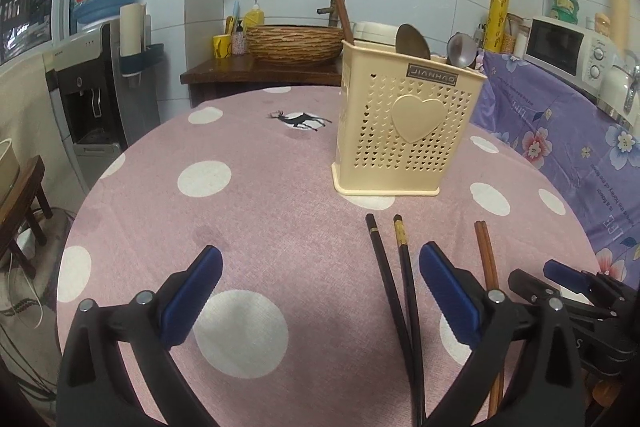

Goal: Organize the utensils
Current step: 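Grasp a wooden chopstick with the right tool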

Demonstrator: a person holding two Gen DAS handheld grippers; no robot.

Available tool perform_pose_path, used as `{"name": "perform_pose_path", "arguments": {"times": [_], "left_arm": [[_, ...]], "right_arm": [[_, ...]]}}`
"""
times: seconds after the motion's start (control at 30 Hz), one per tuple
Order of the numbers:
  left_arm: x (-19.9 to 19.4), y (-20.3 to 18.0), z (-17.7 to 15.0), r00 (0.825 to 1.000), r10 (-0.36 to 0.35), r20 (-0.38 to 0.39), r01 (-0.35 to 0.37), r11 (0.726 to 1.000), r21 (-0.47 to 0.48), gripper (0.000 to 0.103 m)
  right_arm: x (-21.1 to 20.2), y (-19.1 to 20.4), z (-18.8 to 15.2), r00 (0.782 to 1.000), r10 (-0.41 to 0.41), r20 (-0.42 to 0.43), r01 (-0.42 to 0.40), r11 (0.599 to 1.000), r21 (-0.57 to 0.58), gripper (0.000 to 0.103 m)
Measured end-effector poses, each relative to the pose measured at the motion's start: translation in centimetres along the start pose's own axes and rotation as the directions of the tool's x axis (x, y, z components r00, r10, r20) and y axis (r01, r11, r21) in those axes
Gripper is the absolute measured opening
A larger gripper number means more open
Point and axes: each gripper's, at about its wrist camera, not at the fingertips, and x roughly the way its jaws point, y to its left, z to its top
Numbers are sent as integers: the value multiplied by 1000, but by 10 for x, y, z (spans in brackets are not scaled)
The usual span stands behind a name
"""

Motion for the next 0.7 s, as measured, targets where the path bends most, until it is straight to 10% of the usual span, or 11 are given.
{"name": "perform_pose_path", "arguments": {"times": [0.7], "left_arm": [[8, -10, -1, 999, -8, -40, 10, 998, 56, 98]], "right_arm": [[28, -9, 3, 993, -41, -112, 47, 997, 54, 50]]}}
